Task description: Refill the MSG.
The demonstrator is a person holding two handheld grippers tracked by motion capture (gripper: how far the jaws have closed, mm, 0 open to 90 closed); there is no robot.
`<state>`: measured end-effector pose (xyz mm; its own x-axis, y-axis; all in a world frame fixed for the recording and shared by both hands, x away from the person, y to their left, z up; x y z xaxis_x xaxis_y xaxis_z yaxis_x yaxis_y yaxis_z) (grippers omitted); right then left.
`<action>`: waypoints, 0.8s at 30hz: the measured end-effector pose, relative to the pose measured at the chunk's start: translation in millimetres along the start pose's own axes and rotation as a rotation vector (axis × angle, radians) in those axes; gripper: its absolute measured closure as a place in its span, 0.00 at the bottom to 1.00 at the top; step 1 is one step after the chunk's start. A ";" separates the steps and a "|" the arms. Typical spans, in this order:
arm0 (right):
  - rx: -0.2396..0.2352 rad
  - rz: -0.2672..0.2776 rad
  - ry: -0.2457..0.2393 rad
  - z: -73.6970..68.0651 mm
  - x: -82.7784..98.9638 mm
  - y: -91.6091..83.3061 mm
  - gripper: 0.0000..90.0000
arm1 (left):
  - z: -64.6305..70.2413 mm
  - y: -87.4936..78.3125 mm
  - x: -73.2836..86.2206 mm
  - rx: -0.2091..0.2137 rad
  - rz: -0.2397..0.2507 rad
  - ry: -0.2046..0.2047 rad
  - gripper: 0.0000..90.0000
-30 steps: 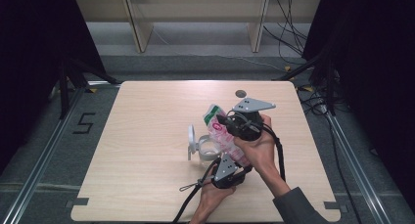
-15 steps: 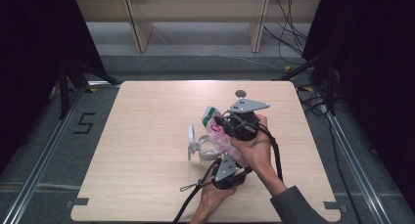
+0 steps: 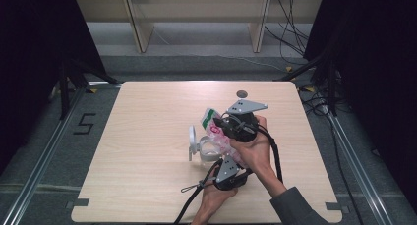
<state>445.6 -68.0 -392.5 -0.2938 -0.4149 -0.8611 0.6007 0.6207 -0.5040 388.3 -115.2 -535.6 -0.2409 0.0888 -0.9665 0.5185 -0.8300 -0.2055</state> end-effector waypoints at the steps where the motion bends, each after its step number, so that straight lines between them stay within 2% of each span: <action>1: 0.000 0.001 -0.001 0.2 -0.2 0.1 1.00 | -0.3 0.4 -0.1 0.000 0.000 0.000 0.84; 3: 0.010 0.014 0.001 -0.1 -0.2 1.6 1.00 | 0.2 1.0 0.4 -0.001 -0.001 0.000 0.84; 6: -0.002 -0.010 -0.020 -1.7 2.8 3.0 1.00 | 1.5 1.4 0.7 0.009 -0.002 0.006 0.84; 8: 0.006 0.007 -0.024 -0.2 1.5 3.9 1.00 | 1.3 0.8 0.7 0.000 -0.001 0.002 0.84; 9: -0.003 0.002 0.004 -2.2 2.1 3.6 1.00 | 1.6 0.7 0.6 0.004 -0.001 0.006 0.84; 11: 0.003 0.010 -0.001 -2.6 1.2 3.5 1.00 | 1.9 0.4 0.0 0.007 0.004 0.005 0.84; 12: 0.011 0.014 -0.022 -0.1 0.2 2.9 1.00 | 1.3 0.6 -0.1 0.006 0.004 0.007 0.84; 14: -0.010 0.014 -0.008 -0.9 -0.1 2.2 1.00 | 2.1 0.0 -0.3 0.007 0.004 0.003 0.84; 20: -0.006 0.002 -0.011 -1.2 1.0 1.9 1.00 | 2.7 0.2 -0.2 0.002 0.005 0.003 0.84; 24: -0.003 0.019 -0.011 -0.5 -0.8 1.4 1.00 | 2.6 0.1 -0.8 -0.001 0.009 0.003 0.84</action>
<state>446.3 -66.5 -392.5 -0.2737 -0.4105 -0.8698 0.6041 0.6303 -0.4876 386.4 -116.7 -534.4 -0.2340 0.0830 -0.9687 0.5214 -0.8303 -0.1971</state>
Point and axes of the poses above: each handheld gripper's, and its own axes: y roughly forward along the jaws, x roughly out of its underside, z roughly to its right, the point moved 9 cm from there along y, roughly forward along the jaws, and after that the axes turned 5 degrees about -y, right-handed, at the moved point
